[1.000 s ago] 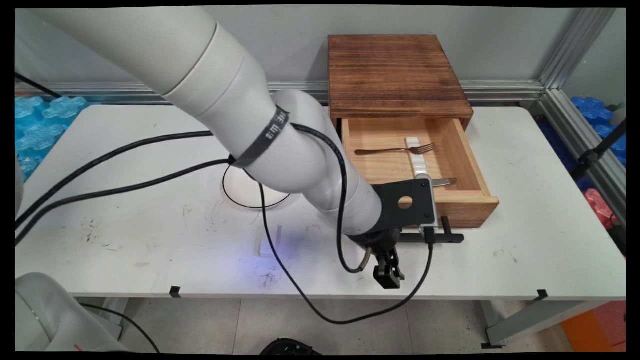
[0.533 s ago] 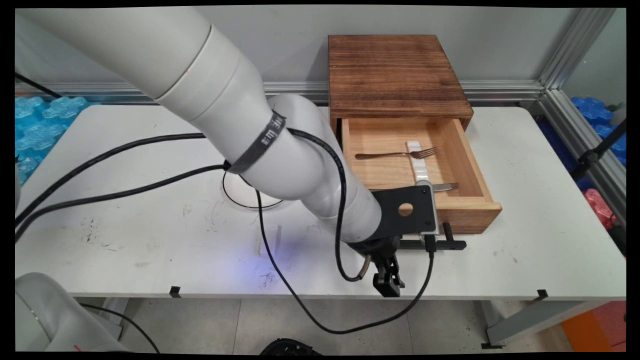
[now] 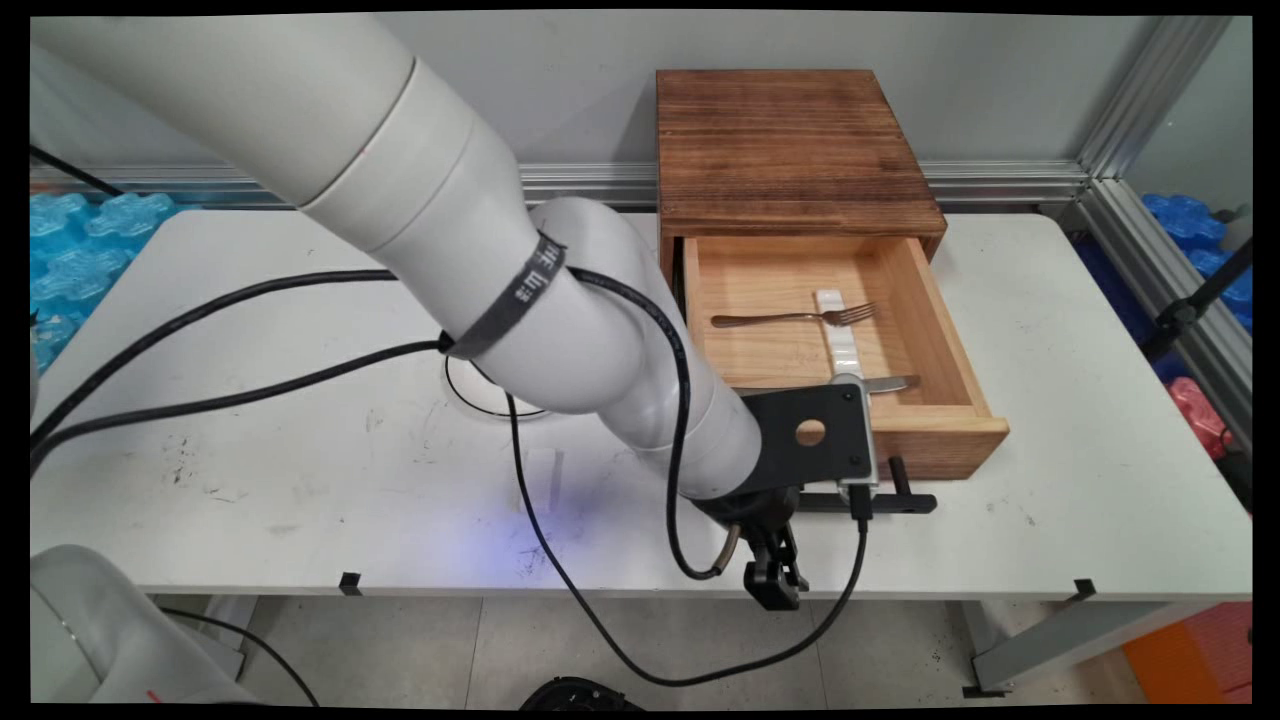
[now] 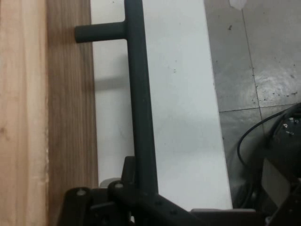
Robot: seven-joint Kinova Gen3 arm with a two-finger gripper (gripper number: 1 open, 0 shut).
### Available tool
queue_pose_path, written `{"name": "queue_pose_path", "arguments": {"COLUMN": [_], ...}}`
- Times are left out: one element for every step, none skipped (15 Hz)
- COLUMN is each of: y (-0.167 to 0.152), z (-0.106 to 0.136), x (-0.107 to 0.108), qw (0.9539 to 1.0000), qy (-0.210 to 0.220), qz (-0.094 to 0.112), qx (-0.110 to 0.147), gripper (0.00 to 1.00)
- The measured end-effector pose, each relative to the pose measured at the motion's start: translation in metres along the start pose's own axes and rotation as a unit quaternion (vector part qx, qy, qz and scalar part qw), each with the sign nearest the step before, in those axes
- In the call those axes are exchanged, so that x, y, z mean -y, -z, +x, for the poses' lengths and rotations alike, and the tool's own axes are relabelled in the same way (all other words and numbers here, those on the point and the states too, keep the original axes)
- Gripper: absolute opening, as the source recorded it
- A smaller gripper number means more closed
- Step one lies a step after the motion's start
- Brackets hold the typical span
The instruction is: Open the drawer
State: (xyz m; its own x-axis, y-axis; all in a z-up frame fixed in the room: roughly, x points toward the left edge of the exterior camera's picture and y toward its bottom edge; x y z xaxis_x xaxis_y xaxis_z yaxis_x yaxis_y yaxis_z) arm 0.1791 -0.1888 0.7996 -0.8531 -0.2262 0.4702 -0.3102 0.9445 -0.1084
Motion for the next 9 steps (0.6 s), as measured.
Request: {"name": "queue_pose_path", "arguments": {"y": [0.0, 0.0, 0.0, 0.0, 0.0, 0.0, 0.0, 0.0, -0.0001], "z": [-0.0002, -0.0003, -0.0004, -0.0004, -0.0004, -0.0004, -0.0003, -0.0003, -0.0003], "x": [-0.001, -0.002, -0.0031, -0.0039, -0.0049, -0.0059, -0.0067, -0.0076, -0.0085], "qw": [1.0, 1.0, 1.0, 1.0, 1.0, 1.0, 1.0, 1.0, 1.0], "qy": [0.0, 0.001, 0.001, 0.002, 0.002, 0.003, 0.003, 0.004, 0.004], "qz": [-0.001, -0.002, -0.003, -0.004, -0.005, -0.005, -0.006, -0.007, -0.008], "qx": [0.0, 0.0, 0.001, 0.001, 0.001, 0.001, 0.001, 0.001, 0.001], "gripper": [1.0, 1.0, 1.0, 1.0, 1.0, 1.0, 1.0, 1.0, 1.0]}}
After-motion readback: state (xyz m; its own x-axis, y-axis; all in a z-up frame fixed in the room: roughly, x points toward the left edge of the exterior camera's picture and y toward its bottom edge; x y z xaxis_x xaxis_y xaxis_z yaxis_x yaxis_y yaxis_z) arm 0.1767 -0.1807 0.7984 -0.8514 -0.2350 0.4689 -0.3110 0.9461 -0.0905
